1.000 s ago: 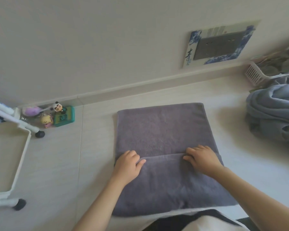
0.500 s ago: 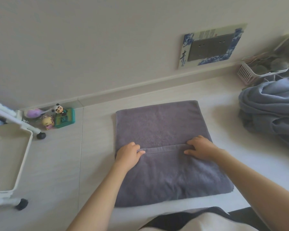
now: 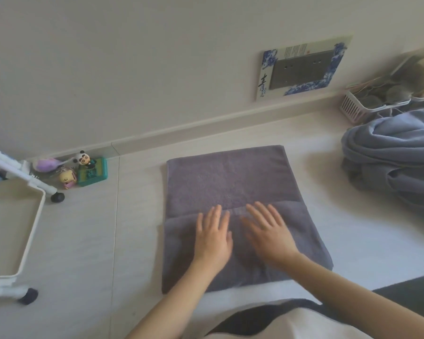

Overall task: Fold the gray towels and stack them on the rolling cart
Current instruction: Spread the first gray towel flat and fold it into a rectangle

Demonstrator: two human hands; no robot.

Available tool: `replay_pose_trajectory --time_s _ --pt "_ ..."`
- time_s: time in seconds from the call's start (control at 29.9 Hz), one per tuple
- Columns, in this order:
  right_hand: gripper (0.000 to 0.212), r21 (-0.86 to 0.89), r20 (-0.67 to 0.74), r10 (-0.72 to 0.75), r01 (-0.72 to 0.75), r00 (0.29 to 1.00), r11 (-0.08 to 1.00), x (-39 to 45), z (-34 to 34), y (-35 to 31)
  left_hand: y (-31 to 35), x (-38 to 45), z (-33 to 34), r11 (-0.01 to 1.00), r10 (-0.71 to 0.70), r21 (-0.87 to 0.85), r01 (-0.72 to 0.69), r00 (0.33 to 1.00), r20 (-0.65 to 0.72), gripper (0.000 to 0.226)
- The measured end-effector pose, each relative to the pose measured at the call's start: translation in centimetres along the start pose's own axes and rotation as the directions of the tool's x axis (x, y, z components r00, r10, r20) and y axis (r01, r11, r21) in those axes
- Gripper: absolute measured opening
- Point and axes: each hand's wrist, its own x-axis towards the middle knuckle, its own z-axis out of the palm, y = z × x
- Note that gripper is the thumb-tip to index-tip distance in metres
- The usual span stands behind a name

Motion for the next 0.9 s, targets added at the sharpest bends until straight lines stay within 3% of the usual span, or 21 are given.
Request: replay_pose_trajectory --time_s 0.07,0.13,0.33,0.54,0.64,0.74,0.8,0.9 --pt "0.048 0.036 0.150 0.000 -0.005 0.989 0.999 -1.8 1.2 -1.0 1.2 -2.0 0.9 0.999 0.052 -0.010 -0.052 0.995 0.086 0.057" --pt "0.054 0.014 0.253 0.090 -0.096 0.963 0.995 -3.3 2.0 -0.1 0.4 -3.5 1.8 0.999 0.032 0.038 -0.037 0.991 0.131 0.062" --pt "0.067 -0.069 0.268 0.381 -0.376 0.885 0.924 -5.0 1.6 2.7 -3.6 -5.6 2.3 0.996 -0.069 0.071 0.062 0.992 0.103 0.066" --pt "0.075 -0.128 0.286 0.506 -0.491 0.814 0.862 -5.4 0.7 3.4 -4.6 -6.0 1.8 0.995 -0.095 0.055 0.089 0.988 0.123 0.064" --pt "0.069 -0.054 0.232 0.411 -0.410 0.882 0.910 -5.9 -0.1 2.5 -4.4 -6.5 1.8 0.997 -0.038 -0.066 0.037 0.999 -0.016 0.053" --pt "0.046 0.178 0.085 0.120 -0.134 0.989 0.975 -7.8 -0.2 1.0 -4.1 -8.4 1.5 0.959 0.102 -0.237 -0.153 0.971 -0.215 0.024" --pt "0.042 0.251 0.033 0.018 -0.026 0.999 0.968 -8.8 -0.1 0.1 -3.8 -9.8 1.5 0.925 0.165 -0.312 -0.217 0.969 -0.185 0.020" --pt "0.041 0.253 0.106 -0.010 -0.017 0.994 0.967 -9.6 0.5 -0.2 -4.2 -11.0 2.1 0.922 0.186 -0.329 -0.204 0.979 -0.086 0.034"
